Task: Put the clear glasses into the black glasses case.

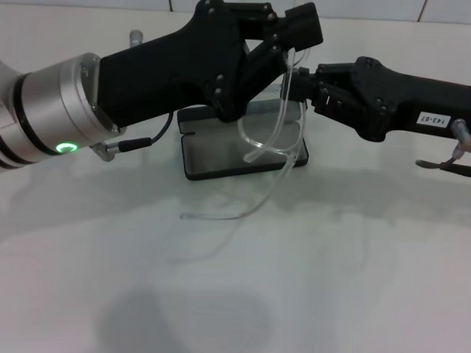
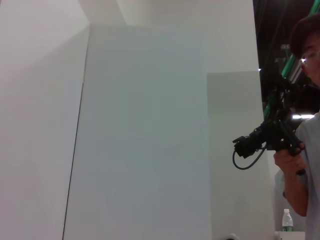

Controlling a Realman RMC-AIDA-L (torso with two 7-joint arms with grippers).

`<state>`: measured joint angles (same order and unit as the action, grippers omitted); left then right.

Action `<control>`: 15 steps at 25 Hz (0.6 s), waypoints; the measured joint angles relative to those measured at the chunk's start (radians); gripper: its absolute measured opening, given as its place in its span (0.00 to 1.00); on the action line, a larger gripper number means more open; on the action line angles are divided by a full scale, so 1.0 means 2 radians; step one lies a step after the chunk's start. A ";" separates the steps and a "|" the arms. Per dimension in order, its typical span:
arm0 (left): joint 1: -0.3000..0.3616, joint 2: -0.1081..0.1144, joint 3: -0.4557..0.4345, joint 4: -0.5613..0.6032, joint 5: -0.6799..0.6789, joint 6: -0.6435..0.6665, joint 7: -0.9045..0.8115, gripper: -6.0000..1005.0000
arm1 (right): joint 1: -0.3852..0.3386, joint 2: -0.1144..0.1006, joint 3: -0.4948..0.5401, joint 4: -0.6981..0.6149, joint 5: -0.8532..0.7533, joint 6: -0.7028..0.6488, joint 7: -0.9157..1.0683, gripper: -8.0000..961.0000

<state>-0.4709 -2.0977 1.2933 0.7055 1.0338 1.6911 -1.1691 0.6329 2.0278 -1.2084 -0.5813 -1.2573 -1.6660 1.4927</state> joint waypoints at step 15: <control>0.004 0.000 0.000 0.002 -0.025 0.003 0.000 0.04 | -0.002 -0.002 0.000 0.000 0.003 0.018 -0.002 0.07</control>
<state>-0.4628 -2.0975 1.2931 0.7100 0.9837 1.6964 -1.1688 0.6285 2.0239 -1.2081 -0.5807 -1.2515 -1.6306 1.4877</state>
